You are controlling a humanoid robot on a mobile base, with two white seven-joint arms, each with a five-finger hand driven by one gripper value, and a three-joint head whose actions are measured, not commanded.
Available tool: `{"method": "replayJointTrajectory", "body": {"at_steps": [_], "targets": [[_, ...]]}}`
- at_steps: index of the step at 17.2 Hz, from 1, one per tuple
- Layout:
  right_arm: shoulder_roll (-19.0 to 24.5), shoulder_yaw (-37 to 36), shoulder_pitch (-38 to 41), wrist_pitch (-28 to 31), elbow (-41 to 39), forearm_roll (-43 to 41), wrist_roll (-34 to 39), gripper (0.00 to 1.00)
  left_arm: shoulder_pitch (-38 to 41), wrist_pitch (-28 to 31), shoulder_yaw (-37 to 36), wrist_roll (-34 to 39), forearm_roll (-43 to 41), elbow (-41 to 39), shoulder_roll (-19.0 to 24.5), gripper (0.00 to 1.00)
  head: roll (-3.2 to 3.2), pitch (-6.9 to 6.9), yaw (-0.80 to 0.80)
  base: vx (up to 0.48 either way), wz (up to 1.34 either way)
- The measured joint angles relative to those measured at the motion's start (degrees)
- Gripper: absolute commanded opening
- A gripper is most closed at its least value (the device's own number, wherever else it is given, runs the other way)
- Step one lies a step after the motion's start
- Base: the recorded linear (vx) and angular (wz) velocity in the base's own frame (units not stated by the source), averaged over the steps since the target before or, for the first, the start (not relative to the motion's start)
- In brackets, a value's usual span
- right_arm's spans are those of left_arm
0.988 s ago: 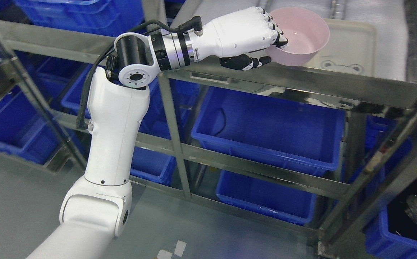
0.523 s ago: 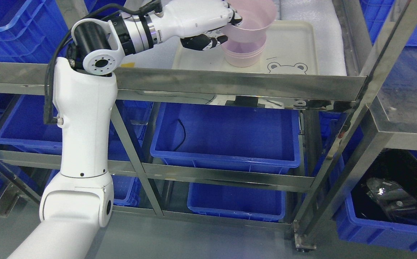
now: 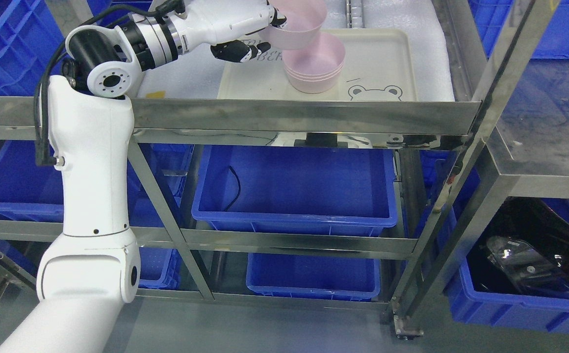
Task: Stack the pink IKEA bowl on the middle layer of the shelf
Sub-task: 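Move the held bowl over the stack of pink bowls on the tray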
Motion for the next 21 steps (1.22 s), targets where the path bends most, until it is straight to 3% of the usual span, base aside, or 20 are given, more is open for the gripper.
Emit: {"method": "replayJointTrajectory", "body": {"at_steps": [6, 21], "targets": [[0.0, 0.0, 0.0, 0.0, 0.0, 0.01, 0.0, 1.0, -4.41, 0.01, -2.58, 0.0, -3.74, 5.92, -1.71, 0.02, 0.0, 0.0, 0.0, 0.008, -0.03], [0.0, 0.0, 0.0, 0.0, 0.0, 0.0, 0.0, 1.0, -6.31, 0.02, -6.73, 0.69, -8.75, 15.82, -5.8, 0.04, 0.0, 0.0, 0.0, 0.0, 0.01]]}}
